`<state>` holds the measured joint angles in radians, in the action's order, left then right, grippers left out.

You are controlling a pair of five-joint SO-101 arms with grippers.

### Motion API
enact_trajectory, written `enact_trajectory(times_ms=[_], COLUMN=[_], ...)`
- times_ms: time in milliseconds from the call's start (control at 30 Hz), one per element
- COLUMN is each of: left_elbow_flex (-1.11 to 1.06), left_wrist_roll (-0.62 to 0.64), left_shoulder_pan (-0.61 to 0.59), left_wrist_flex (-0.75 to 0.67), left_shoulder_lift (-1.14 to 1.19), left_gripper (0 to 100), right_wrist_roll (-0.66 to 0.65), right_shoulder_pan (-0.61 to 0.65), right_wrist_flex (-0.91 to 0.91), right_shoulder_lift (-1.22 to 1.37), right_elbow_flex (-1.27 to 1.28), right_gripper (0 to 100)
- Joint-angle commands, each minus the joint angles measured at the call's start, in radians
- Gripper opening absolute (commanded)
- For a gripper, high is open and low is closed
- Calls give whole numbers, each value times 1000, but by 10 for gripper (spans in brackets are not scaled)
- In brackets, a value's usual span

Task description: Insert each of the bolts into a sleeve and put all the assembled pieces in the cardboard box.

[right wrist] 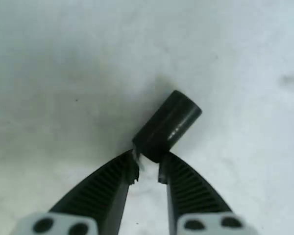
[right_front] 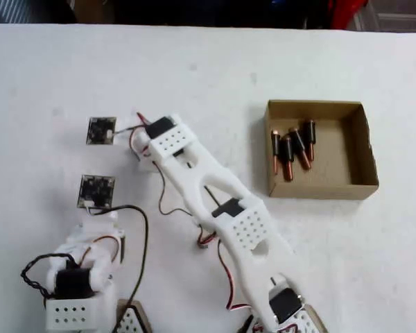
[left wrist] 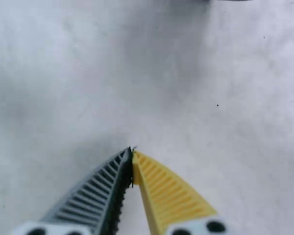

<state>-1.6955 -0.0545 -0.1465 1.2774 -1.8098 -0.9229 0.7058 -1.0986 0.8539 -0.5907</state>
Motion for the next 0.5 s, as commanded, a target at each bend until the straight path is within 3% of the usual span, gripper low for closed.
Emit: enact_trajectory(times_ms=[0, 233, 467], left_elbow_flex=[3, 3, 3], left_wrist_roll=[-11, -11, -11], left_shoulder_pan=[7, 7, 7], left_wrist_flex=[8, 8, 8], left_shoulder_lift=[-10, -10, -10], left_gripper=[25, 25, 25], right_wrist_roll=[-15, -9, -8], right_shoulder_pan=[4, 2, 10], right_wrist_flex=[-4, -10, -136], right_shoulder_lift=[-2, -47, -186], right_elbow_flex=[-25, -25, -25], right_gripper=[36, 45, 46])
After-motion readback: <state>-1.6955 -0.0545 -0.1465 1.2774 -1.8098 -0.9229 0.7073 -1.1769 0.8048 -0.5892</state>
